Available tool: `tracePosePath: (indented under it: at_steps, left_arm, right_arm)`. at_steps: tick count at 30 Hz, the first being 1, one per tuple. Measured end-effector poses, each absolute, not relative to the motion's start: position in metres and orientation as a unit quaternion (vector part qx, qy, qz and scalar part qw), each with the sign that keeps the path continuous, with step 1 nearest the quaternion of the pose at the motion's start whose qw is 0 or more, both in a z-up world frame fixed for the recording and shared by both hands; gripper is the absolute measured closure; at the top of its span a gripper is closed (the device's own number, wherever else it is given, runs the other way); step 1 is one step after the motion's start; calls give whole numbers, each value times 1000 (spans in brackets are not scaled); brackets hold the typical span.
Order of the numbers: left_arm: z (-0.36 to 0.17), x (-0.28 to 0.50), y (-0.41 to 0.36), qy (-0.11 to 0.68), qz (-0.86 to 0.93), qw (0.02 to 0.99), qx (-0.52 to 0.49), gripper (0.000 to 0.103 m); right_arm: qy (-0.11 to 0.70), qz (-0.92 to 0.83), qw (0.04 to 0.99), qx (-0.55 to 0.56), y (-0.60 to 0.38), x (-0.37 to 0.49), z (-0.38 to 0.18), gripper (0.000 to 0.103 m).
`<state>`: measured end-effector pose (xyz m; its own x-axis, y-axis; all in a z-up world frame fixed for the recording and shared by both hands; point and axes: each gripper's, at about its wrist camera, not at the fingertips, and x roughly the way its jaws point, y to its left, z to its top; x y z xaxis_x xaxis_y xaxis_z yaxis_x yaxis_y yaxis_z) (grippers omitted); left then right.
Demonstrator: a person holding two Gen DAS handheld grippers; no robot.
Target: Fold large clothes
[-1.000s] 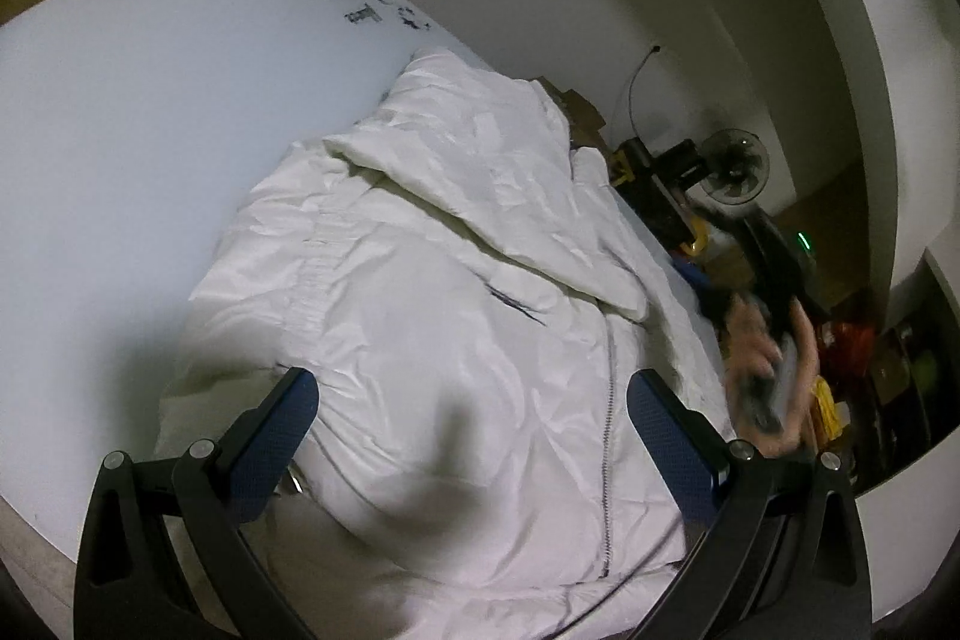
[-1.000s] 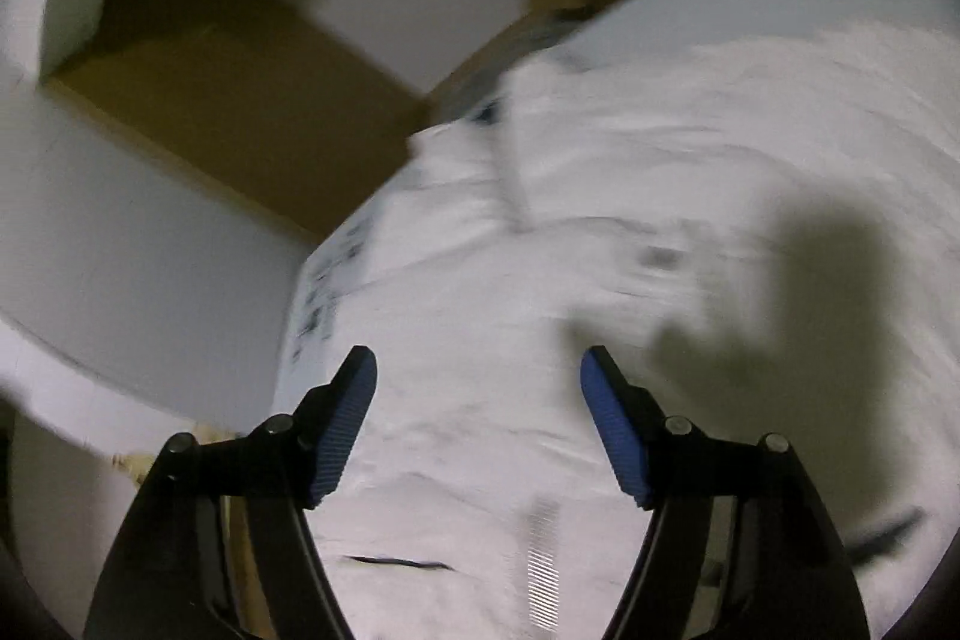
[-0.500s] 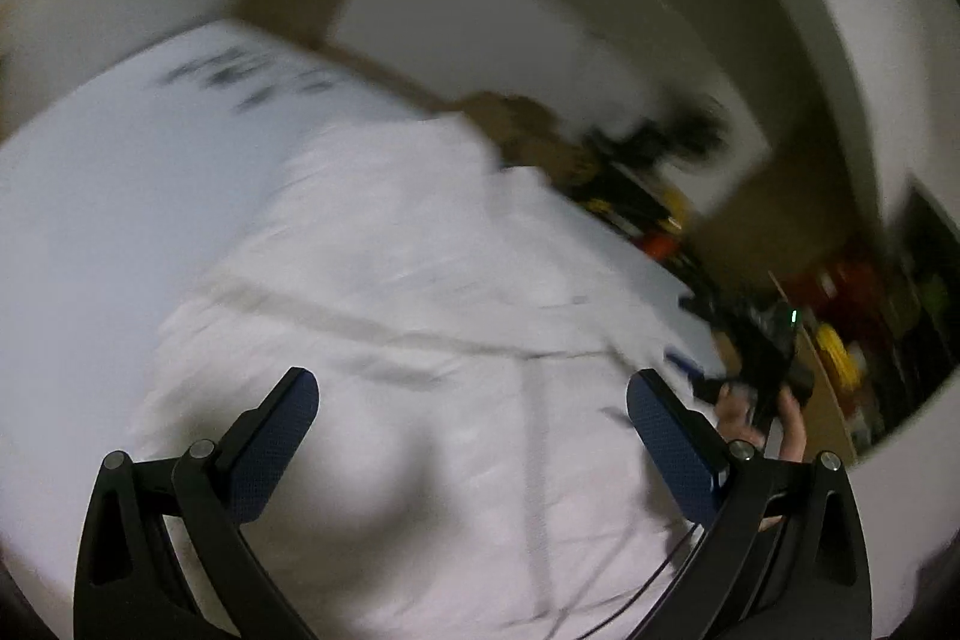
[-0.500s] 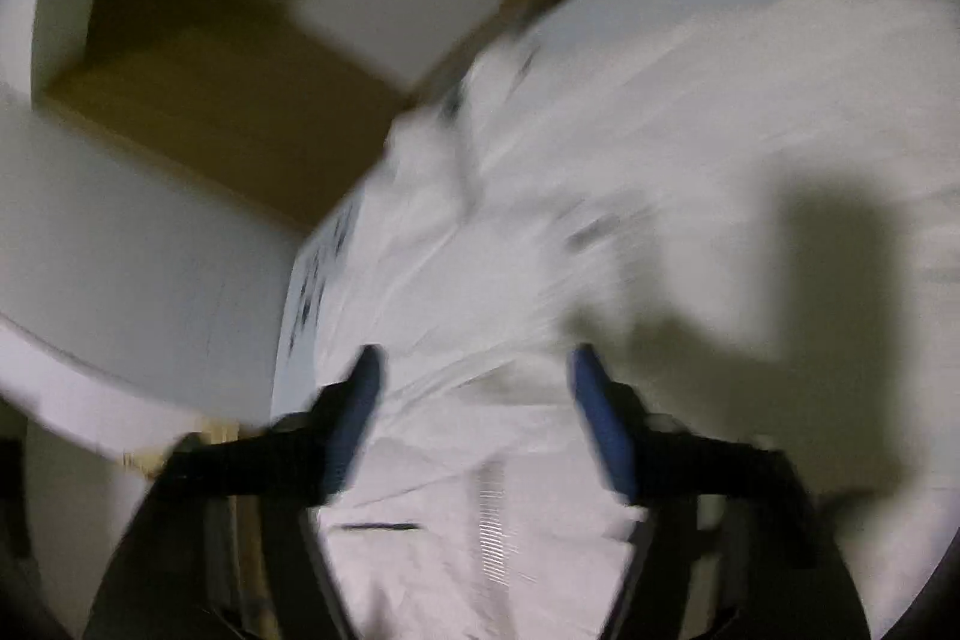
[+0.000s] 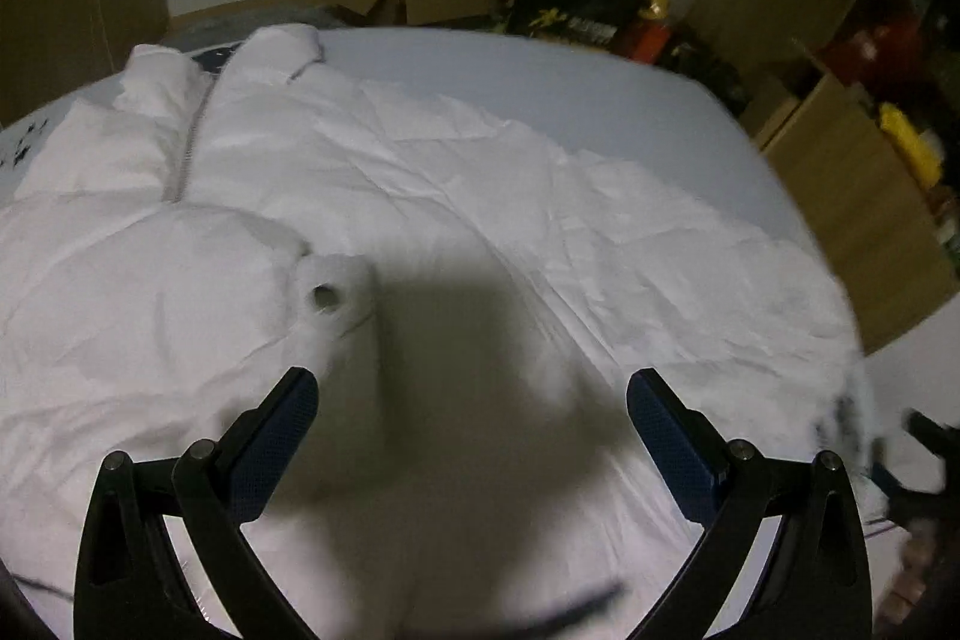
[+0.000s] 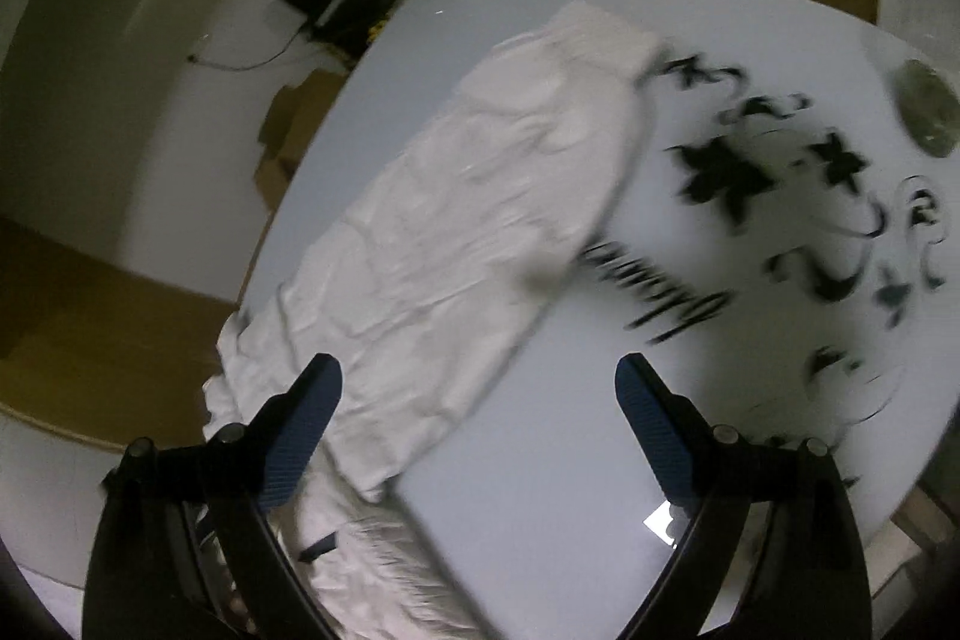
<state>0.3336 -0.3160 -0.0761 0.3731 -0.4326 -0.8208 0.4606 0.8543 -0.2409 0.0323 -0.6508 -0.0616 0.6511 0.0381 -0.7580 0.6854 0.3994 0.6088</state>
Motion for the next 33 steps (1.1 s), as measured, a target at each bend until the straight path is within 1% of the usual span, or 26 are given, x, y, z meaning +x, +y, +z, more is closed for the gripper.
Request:
tracePosePath:
  at_steps: [4, 9, 10, 15, 18, 20, 24, 25, 26, 27, 29, 31, 33]
  left_arm:
    - [-95, 347, -341, 470, -257, 843, 52, 0]
    - [-128, 358, -364, 508, -250, 821, 71, 0]
    - [-131, 356, -364, 505, -245, 824, 78, 0]
    - [-137, 350, -365, 473, -242, 842, 90, 0]
    - [-139, 350, -364, 468, -244, 845, 89, 0]
    - [-139, 347, -363, 466, -244, 846, 90, 0]
    - [-140, 346, -368, 462, -243, 848, 92, 0]
    - [-141, 347, -369, 461, -243, 849, 92, 0]
    - [-140, 342, -365, 459, -243, 849, 91, 0]
    - [-140, 340, -365, 458, -244, 850, 91, 0]
    - [-140, 338, -364, 456, -245, 851, 89, 0]
    - [-141, 338, -364, 454, -248, 851, 86, 0]
    - [-140, 336, -362, 452, -248, 853, 86, 0]
  right_arm:
    - [362, -238, 739, 515, -683, 14, -75, 10]
    - [364, -253, 729, 522, -712, 22, -87, 10]
    - [363, -251, 730, 522, -716, 29, -90, 10]
    - [353, -227, 722, 550, -733, 62, -106, 11]
    - [358, -225, 712, 561, -738, 80, -118, 13]
    - [351, -232, 708, 568, -740, 88, -123, 18]
    - [340, -258, 702, 570, -740, 99, -121, 20]
    - [337, -269, 701, 568, -741, 101, -121, 24]
    - [337, -278, 700, 565, -742, 105, -120, 34]
    - [338, -286, 699, 562, -744, 109, -121, 41]
    - [345, -295, 685, 570, -750, 119, -129, 84]
    - [349, -283, 679, 581, -753, 127, -134, 96]
    - [363, -290, 675, 573, -754, 134, -130, 96]
